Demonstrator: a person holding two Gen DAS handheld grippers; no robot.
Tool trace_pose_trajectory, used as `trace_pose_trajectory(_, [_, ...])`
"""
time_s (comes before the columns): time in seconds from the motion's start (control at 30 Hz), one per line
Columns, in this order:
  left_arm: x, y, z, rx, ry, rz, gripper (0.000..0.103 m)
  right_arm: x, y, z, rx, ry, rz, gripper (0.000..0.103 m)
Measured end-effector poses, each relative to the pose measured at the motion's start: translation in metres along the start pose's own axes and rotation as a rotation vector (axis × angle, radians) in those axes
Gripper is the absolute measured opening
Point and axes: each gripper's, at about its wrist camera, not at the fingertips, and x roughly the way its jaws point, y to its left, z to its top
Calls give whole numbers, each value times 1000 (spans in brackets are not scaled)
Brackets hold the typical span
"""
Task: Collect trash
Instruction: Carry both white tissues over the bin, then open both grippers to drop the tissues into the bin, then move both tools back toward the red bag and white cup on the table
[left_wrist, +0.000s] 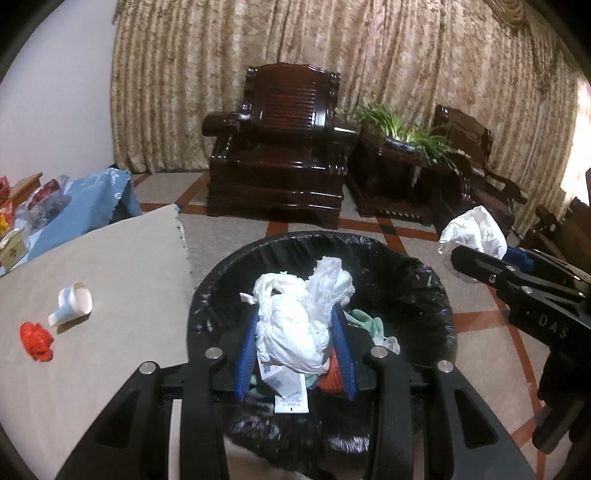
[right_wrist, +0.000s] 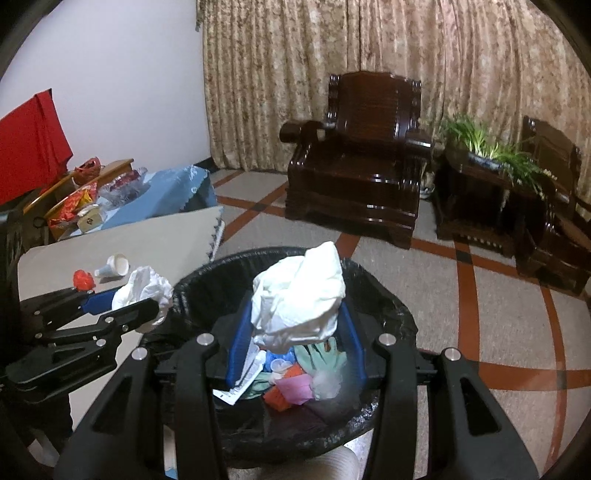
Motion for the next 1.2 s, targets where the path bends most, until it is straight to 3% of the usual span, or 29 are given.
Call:
trace_pose_trajectory(0.37, [49,1,13,22,49,-17,40,45,-10,-4,1,58,-7,46])
trace_pose_trajectory(0.43, [56,2,14,11,67,-20,52,52,-12,-5,-2,64,-26,70])
trace_pose_trajectory(0.53, [59,8,16,-9,82,-39,63,55,-13,-7,-15,65,-62,76])
trace_pose_trajectory(0.6, [57,13,15,-12,77,-22,67,52,-13,-9,-19,59,-68,88])
trace_pose_trajectory(0.73, [39,33,9,-42,53,21,82,41,-11,-10,-24,42,-68,96])
trace_pose_trajectory(0.9, [9,59,-1,-49,16,115,92,28,5,-10,-7,37,-28,98])
trace_pose_trajectory(1.2, [-49,136,-42,-183,-8,268,94,29,69,-9,-68,52,106,98])
